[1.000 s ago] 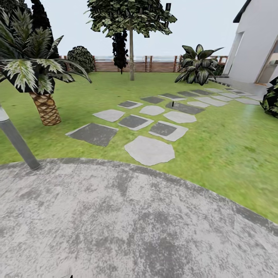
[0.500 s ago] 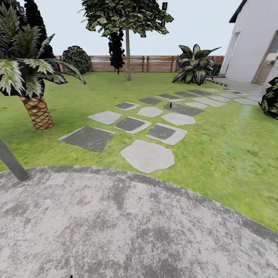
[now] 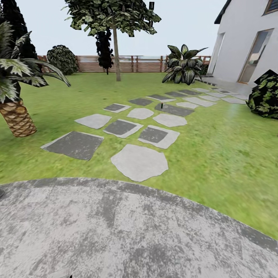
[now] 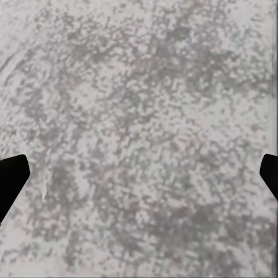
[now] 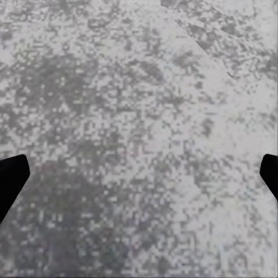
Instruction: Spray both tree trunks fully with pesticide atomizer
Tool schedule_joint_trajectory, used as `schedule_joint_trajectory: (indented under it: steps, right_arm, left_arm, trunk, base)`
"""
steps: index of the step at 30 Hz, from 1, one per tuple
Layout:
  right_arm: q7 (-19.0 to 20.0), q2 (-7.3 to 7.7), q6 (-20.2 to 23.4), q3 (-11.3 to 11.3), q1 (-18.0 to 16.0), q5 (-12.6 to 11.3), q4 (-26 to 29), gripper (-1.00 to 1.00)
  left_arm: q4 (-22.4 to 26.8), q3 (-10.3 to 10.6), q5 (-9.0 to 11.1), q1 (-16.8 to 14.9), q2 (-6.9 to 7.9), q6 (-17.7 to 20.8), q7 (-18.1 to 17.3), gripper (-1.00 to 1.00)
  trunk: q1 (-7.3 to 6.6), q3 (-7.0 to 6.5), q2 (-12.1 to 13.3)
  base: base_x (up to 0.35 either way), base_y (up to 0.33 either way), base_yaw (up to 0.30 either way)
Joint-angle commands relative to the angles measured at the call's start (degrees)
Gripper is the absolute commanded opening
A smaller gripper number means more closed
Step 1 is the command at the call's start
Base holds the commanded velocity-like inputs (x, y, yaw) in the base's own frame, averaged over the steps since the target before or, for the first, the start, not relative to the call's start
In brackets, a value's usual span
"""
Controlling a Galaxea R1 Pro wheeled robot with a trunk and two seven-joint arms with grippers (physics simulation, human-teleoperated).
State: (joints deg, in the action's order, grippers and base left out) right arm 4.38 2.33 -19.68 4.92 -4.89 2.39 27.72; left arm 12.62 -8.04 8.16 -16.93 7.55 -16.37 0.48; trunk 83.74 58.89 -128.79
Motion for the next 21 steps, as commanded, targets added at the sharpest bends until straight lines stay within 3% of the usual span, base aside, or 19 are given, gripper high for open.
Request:
schedule_joint_trajectory:
  steps: [1, 21]
  right_arm:
    - [0.5, -0.05, -0.2, 0.4, 0.0, 0.2, 0.0, 1.00]
    - [0.5, -0.05, -0.2, 0.4, 0.0, 0.2, 0.0, 1.00]
  left_arm:
    - [0.0, 0.2, 0.5, 0.0, 0.01, -0.2, 0.0, 1.00]
    - [0.0, 0.2, 0.5, 0.0, 0.01, -0.2, 0.0, 1.00]
  trunk:
    - [0.02, 0.05, 0.0]
    - [0.02, 0.05, 0.0]
  base:
    - [0.339, 0.000, -0.004]
    - [0.339, 0.000, 0.000]
